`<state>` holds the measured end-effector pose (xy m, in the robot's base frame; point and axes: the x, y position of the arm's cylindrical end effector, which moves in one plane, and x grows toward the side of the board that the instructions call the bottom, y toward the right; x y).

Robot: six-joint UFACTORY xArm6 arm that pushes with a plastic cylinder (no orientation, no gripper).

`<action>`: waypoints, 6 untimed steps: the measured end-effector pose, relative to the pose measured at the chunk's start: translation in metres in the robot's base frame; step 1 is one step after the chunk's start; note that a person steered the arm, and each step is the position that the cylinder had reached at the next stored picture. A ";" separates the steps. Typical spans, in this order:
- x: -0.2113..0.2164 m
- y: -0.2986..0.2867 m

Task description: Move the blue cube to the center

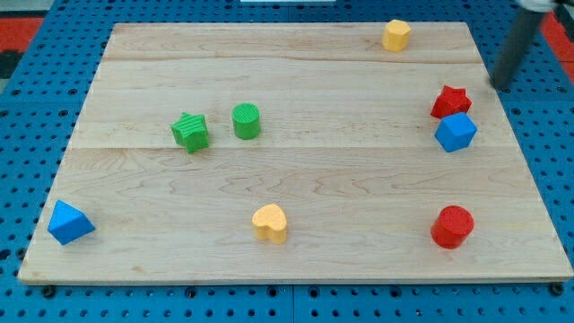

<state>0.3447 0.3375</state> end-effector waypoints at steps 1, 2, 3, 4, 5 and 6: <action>0.050 -0.035; 0.082 -0.112; 0.090 -0.198; 0.125 -0.192; 0.156 -0.212; 0.144 -0.285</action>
<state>0.4886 0.0529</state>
